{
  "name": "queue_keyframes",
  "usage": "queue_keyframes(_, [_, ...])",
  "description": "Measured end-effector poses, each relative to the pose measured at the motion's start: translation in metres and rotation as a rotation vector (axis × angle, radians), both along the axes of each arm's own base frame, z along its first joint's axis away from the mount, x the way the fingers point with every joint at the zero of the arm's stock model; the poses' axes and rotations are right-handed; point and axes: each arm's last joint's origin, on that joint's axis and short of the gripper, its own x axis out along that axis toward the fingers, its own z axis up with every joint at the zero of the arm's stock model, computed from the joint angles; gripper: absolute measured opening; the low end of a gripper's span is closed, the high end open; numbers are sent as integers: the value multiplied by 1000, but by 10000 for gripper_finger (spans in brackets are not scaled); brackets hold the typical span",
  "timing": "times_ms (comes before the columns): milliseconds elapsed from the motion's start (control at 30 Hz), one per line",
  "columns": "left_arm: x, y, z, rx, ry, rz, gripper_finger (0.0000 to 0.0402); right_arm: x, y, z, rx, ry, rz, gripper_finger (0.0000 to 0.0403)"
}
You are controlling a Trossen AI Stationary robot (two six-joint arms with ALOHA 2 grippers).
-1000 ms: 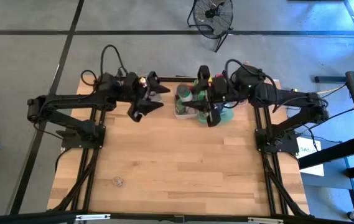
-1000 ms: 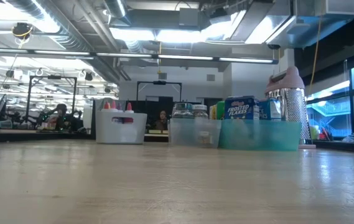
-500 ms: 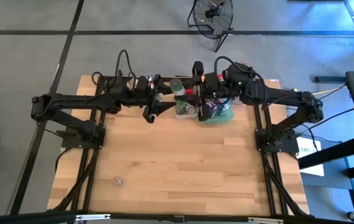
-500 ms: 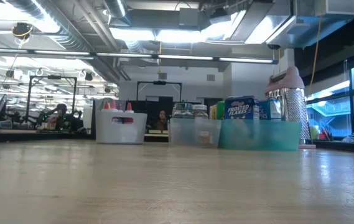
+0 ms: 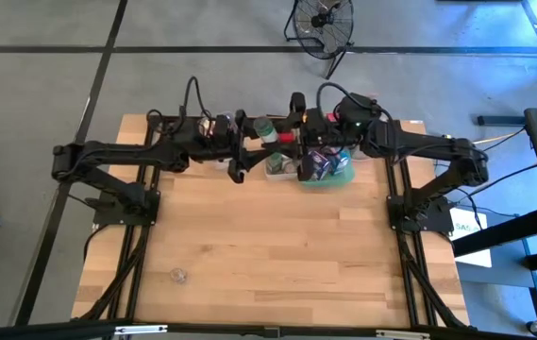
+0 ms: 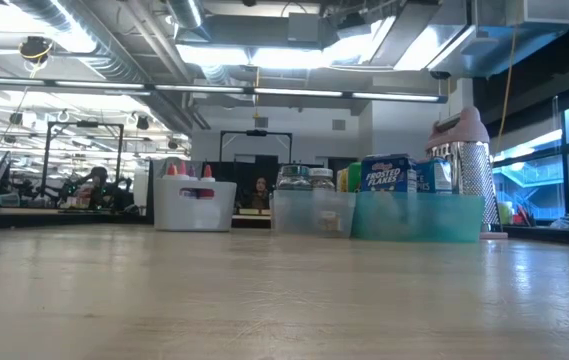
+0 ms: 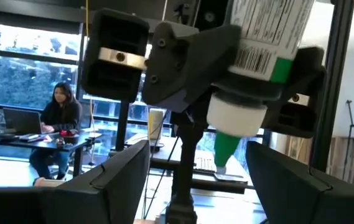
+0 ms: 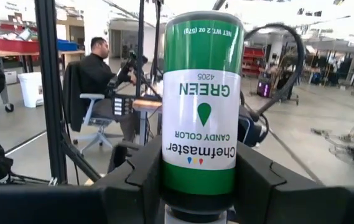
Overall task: Pick & Place Kitchen Items
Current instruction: Put the green food coloring bottle into the gray bin
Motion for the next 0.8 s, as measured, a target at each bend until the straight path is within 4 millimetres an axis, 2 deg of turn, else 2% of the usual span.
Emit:
queue_keyframes(367, [1, -1, 2, 26, -43, -20, 263, 13, -8, -13, 33, 39, 19, 145])
queue_keyframes(800, [1, 0, 2, 25, -37, -18, 259, 16, -11, -15, 46, 40, 54, 145])
